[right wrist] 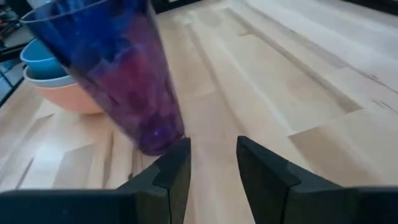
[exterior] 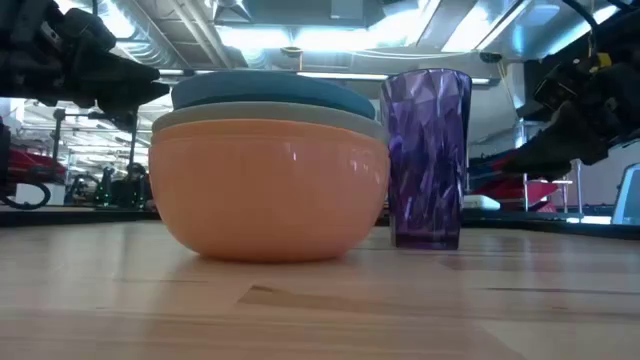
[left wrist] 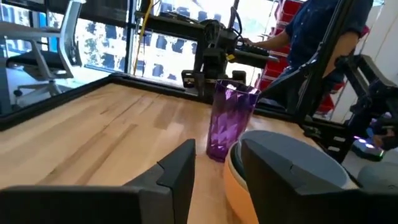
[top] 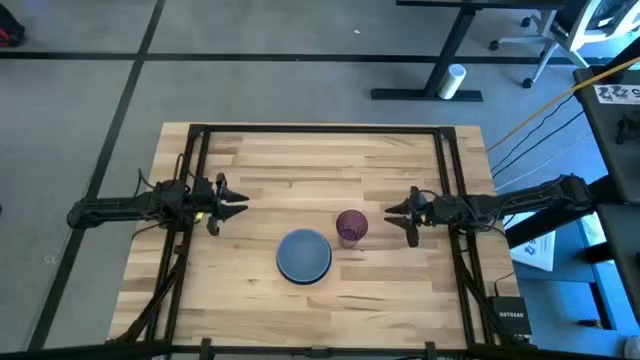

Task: Nest bowls inside each other
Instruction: Return to Home Position

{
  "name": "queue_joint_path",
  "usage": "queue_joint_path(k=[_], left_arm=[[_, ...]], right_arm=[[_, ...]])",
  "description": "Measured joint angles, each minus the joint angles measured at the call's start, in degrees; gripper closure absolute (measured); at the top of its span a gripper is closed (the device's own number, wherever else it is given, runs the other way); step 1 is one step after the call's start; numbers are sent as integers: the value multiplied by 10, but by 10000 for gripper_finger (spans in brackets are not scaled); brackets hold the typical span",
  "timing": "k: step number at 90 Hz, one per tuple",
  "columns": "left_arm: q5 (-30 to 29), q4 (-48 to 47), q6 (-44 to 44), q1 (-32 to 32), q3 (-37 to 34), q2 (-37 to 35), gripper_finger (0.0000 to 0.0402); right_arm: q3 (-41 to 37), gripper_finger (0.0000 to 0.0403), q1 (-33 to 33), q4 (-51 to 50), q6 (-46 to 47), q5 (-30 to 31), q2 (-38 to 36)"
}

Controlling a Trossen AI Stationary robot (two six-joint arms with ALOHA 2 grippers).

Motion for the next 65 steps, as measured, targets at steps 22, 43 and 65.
queue_joint_path(k=[22, 43, 65], left_arm=[[57, 58, 127, -1, -1, 0, 288], [73, 45, 180, -1, -1, 0, 288], [91, 33, 173, -1, -1, 0, 288]], right_arm=[[0, 288, 1, 19, 7, -16, 0], [0, 288, 1, 166, -136, -122, 0], [0, 288, 0, 198, -169, -142, 0]])
